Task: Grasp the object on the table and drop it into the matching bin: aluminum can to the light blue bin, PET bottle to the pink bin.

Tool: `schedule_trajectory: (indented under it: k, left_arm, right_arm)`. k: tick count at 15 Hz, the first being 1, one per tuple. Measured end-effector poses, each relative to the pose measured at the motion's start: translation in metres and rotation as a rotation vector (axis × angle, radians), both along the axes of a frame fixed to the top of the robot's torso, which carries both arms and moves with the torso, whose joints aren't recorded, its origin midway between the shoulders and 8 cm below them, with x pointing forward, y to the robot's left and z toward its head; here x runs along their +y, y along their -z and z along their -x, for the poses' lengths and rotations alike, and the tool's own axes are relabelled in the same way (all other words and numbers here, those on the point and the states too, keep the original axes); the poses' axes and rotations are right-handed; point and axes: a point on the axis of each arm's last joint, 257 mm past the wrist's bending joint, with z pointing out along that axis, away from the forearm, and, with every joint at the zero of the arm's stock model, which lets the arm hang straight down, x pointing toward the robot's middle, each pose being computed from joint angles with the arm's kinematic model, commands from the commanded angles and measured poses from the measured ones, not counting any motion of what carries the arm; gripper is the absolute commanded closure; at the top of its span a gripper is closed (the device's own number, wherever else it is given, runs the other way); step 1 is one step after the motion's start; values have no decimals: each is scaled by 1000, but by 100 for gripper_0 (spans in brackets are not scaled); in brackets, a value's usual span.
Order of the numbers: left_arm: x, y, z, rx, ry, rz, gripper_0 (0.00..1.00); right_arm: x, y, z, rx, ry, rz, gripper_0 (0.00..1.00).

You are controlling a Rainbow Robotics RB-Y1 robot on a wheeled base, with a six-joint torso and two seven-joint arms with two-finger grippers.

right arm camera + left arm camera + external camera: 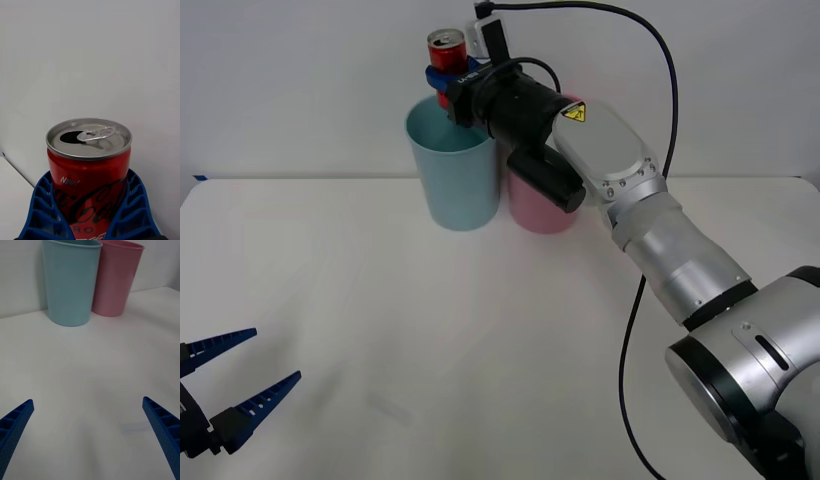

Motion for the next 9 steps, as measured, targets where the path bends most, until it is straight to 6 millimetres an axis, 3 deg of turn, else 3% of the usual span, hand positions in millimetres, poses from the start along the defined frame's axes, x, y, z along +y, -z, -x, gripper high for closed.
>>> schedule_trajectory:
  k: [1, 2, 3, 9]
  left_arm:
    - [0, 0, 0, 0, 0, 0, 0]
    - [0, 0, 0, 0, 0, 0, 0]
    - [0, 0, 0, 0, 0, 0, 0]
    - [0, 0, 0, 0, 0, 0, 0]
  right_arm:
    - [0, 0, 0, -1, 1, 1, 94]
    - [0, 0, 0, -1, 0, 2, 58]
    - [1, 0, 0, -3, -1, 3, 0]
    - [0, -1, 1, -22, 3, 18, 0]
